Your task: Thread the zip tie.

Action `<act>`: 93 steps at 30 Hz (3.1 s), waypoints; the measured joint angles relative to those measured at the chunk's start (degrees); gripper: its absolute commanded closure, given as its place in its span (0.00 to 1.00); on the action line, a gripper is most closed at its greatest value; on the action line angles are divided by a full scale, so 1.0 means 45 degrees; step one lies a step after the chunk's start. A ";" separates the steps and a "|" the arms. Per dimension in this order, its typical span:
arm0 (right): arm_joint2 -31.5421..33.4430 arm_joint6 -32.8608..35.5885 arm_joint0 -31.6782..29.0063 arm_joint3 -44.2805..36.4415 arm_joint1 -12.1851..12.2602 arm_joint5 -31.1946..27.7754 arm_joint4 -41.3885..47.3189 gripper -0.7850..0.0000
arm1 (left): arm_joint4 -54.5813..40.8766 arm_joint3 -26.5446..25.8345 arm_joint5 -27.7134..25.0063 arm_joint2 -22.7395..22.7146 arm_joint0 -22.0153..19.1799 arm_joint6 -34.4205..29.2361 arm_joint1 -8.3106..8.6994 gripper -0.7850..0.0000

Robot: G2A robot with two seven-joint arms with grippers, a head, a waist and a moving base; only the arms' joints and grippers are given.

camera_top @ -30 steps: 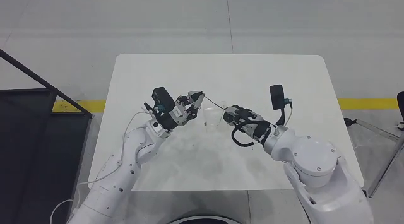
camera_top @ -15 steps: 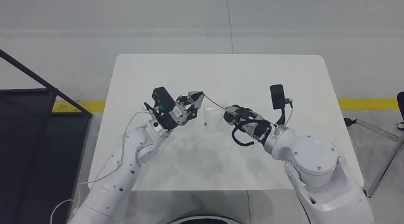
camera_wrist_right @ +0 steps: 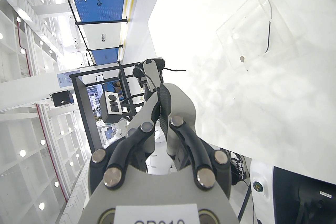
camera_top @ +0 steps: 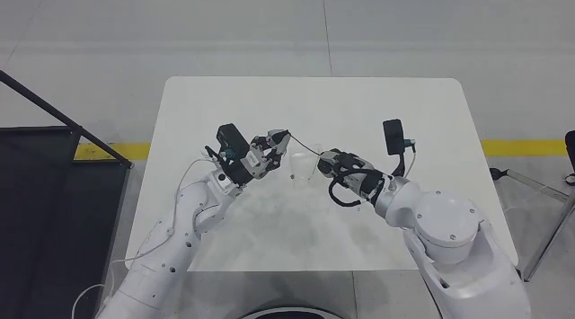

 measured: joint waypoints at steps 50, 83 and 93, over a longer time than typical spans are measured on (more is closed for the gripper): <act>0.0258 0.0007 -0.0129 0.0100 -0.0037 -0.0539 0.0420 1.00 | 0.0150 0.0112 -0.0102 0.0058 -0.0088 -0.0089 -0.0055 1.00; 0.0560 -0.0703 -0.1162 0.0055 -0.0163 -0.3738 0.0956 1.00 | 0.0286 0.0220 -0.0277 0.0234 -0.0130 -0.0298 -0.0089 1.00; 0.0530 -0.0711 -0.1123 0.0140 -0.0201 -0.3676 0.0924 1.00 | 0.0170 0.0316 -0.0240 0.0236 -0.0204 -0.0224 -0.0112 1.00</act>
